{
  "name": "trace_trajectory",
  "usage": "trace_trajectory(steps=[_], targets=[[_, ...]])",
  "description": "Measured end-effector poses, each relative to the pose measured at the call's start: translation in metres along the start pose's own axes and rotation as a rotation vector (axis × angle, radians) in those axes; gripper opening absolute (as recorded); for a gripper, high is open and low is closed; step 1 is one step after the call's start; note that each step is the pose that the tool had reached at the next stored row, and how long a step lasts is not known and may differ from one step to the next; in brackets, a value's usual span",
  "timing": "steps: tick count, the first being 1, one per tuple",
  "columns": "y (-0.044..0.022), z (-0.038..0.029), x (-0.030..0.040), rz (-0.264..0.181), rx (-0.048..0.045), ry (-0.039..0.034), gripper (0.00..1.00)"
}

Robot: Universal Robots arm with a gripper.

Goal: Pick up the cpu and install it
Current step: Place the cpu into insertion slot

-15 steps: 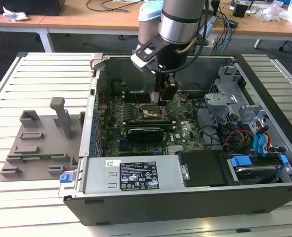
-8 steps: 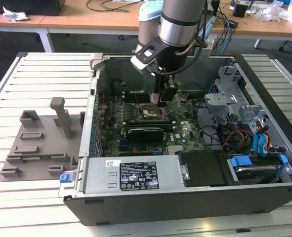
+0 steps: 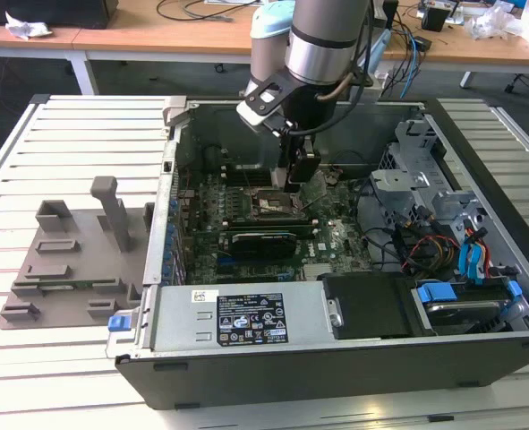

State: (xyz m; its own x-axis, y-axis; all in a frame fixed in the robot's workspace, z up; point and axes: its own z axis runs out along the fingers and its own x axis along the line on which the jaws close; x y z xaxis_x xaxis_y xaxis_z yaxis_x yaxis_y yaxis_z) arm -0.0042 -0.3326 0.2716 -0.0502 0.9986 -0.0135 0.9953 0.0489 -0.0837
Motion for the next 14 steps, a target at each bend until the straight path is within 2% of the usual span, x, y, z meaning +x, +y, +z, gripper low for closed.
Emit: trace_trajectory(steps=[2, 4, 14], targets=[[0.0002, 0.0018, 0.0, 0.0, 0.0, 0.0, 0.55], [0.0009, 0.0107, 0.0001, 0.0, 0.0, 0.0, 0.55], [0.0016, 0.0187, 0.0017, 0.0, 0.0001, -0.0001, 0.55]])
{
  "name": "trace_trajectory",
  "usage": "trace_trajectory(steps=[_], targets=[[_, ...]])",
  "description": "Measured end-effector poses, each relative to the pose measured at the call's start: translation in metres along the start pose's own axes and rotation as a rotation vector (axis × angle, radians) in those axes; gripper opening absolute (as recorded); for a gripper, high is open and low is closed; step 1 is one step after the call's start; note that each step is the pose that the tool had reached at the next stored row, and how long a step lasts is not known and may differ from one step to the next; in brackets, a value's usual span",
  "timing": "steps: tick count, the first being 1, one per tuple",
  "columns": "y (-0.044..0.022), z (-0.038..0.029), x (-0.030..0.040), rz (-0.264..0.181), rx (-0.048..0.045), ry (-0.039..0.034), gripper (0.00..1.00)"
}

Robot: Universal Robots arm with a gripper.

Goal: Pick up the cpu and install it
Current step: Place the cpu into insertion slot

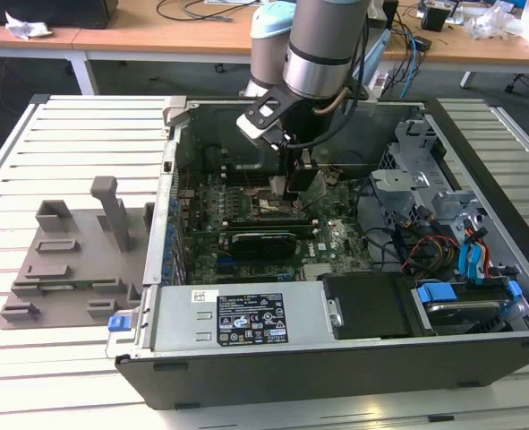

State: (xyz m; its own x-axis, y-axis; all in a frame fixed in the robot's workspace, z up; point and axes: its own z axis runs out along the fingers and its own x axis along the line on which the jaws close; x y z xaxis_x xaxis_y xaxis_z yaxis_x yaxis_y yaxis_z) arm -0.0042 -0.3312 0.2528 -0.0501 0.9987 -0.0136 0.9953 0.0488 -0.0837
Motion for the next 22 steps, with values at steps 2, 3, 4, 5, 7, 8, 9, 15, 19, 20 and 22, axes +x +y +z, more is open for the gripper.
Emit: trace_trajectory(steps=[2, 3, 4, 5, 7, 8, 9, 15, 19, 20, 22], targets=[[0.0001, 0.0007, 0.0005, 0.0, 0.0, 0.0, 0.55], [0.0003, 0.002, 0.0022, 0.0, 0.0, 0.0001, 0.55], [0.0004, 0.0028, 0.0037, 0.0, 0.0, 0.0001, 0.55], [0.0005, 0.0037, 0.0051, 0.0, 0.0, 0.0, 0.55], [0.0002, 0.0069, 0.008, 0.0, 0.0, 0.0001, 0.55], [0.0, 0.0079, 0.0085, 0.0, -0.0001, 0.0001, 0.55], [-0.0002, 0.0093, 0.009, 0.0, -0.0001, 0.0002, 0.55], [-0.0039, 0.0167, 0.011, 0.0, 0.0, 0.0001, 0.55], [-0.0038, 0.0198, 0.0111, 0.0, 0.0, 0.0, 0.55], [-0.0038, 0.0205, 0.0111, 0.0, -0.0001, 0.0001, 0.55], [-0.0037, 0.0213, 0.0111, 0.0, 0.0, 0.0, 0.55]])
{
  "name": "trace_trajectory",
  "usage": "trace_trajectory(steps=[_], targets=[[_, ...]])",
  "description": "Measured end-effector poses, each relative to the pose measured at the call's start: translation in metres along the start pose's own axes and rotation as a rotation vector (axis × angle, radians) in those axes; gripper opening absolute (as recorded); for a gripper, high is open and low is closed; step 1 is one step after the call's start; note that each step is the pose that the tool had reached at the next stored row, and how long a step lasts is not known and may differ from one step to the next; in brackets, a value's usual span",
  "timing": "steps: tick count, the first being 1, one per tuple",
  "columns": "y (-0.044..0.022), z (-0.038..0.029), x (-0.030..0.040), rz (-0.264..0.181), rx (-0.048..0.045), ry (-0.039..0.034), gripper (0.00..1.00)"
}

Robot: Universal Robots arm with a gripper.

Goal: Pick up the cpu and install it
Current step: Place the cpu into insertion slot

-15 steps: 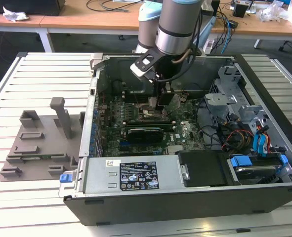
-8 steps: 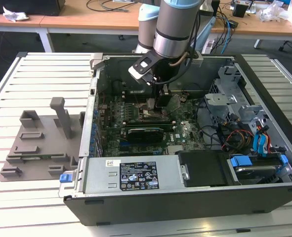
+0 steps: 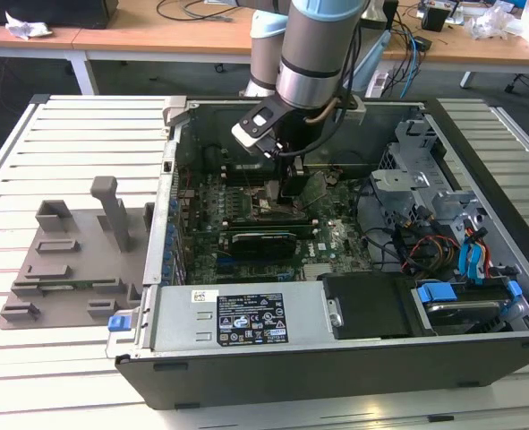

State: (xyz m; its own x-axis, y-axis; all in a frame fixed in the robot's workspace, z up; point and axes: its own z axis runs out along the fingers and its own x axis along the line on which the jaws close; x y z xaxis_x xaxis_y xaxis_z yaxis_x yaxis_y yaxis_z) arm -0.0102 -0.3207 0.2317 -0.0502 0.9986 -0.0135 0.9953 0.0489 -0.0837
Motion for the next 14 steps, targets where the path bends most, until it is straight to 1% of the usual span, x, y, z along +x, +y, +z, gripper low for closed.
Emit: trace_trajectory(steps=[6, 11, 14], targets=[[0.0003, 0.0037, 0.0001, 0.0, 0.0, 0.0, 0.55], [0.0007, 0.0086, 0.0004, 0.0, 0.0, 0.0001, 0.55], [0.0008, 0.0104, 0.0007, 0.0, 0.0, 0.0001, 0.55]])
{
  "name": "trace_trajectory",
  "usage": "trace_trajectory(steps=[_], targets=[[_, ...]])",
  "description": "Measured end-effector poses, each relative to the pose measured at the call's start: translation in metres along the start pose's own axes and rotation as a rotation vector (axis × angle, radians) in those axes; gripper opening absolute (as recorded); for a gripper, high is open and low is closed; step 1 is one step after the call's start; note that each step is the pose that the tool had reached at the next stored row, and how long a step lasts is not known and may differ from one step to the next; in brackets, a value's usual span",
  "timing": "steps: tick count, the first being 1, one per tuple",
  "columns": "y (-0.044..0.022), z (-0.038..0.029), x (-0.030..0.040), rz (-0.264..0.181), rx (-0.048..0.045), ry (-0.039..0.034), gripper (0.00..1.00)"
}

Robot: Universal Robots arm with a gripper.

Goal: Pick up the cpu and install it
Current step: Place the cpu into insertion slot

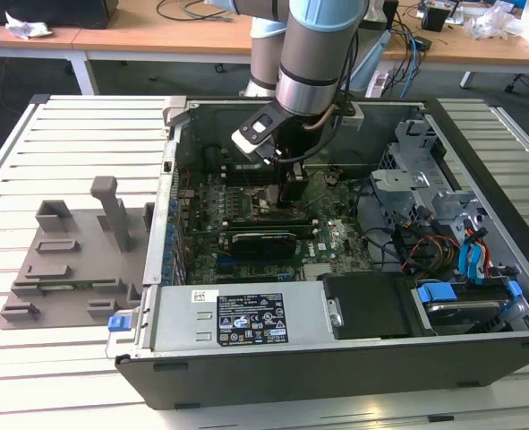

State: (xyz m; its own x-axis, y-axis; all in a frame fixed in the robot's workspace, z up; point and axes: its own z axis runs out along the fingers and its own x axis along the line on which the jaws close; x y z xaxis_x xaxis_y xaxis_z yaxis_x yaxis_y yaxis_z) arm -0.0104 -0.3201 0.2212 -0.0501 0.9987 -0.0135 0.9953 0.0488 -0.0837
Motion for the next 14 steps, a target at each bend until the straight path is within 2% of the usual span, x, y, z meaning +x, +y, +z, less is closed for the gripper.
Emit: trace_trajectory(steps=[6, 9, 14], targets=[[0.0, 0.007, 0.0007, 0.0, 0.0, 0.0, 0.55], [-0.002, 0.0111, 0.0055, 0.0, -0.0001, 0.0002, 0.55], [-0.0062, 0.0169, 0.0058, 0.02, 0.0006, -0.0035, 0.55]])
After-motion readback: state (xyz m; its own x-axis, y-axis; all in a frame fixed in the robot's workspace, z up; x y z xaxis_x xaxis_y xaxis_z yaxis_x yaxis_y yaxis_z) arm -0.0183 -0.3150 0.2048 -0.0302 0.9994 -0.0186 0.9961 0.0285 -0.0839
